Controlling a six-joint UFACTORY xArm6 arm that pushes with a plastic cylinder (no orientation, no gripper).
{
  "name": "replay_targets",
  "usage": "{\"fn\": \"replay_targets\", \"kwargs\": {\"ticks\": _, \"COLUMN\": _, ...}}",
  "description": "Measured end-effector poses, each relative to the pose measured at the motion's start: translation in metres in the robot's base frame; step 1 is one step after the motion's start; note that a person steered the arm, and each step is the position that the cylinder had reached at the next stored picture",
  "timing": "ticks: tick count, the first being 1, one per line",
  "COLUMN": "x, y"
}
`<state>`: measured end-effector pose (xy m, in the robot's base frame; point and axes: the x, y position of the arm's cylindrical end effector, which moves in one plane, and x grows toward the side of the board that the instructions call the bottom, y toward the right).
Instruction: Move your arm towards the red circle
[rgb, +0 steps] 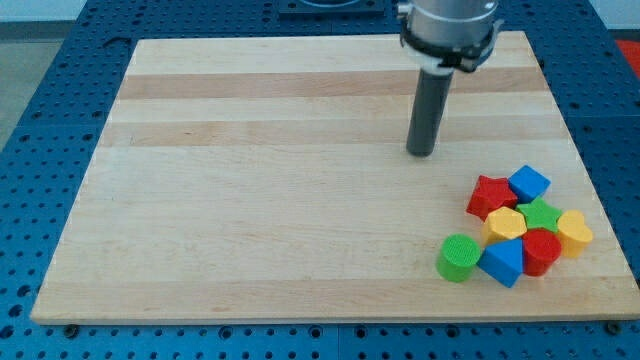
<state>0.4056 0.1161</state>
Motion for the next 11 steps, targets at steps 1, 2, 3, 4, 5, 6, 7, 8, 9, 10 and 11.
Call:
{"fn": "replay_targets", "kwargs": {"ticks": 1, "x": -0.007, "y": 0.078}}
{"fn": "replay_targets", "kwargs": {"ticks": 2, "x": 0.053, "y": 0.229}}
{"fn": "replay_targets", "kwargs": {"ticks": 3, "x": 0.057, "y": 0.229}}
{"fn": "replay_targets", "kwargs": {"ticks": 4, "x": 0.134, "y": 0.229}}
{"fn": "replay_targets", "kwargs": {"ticks": 5, "x": 0.152, "y": 0.228}}
{"fn": "replay_targets", "kwargs": {"ticks": 6, "x": 0.204, "y": 0.228}}
{"fn": "replay_targets", "kwargs": {"ticks": 7, "x": 0.209, "y": 0.216}}
{"fn": "replay_targets", "kwargs": {"ticks": 8, "x": 0.209, "y": 0.177}}
{"fn": "replay_targets", "kwargs": {"ticks": 9, "x": 0.204, "y": 0.140}}
{"fn": "replay_targets", "kwargs": {"ticks": 10, "x": 0.182, "y": 0.110}}
{"fn": "replay_targets", "kwargs": {"ticks": 11, "x": 0.140, "y": 0.067}}
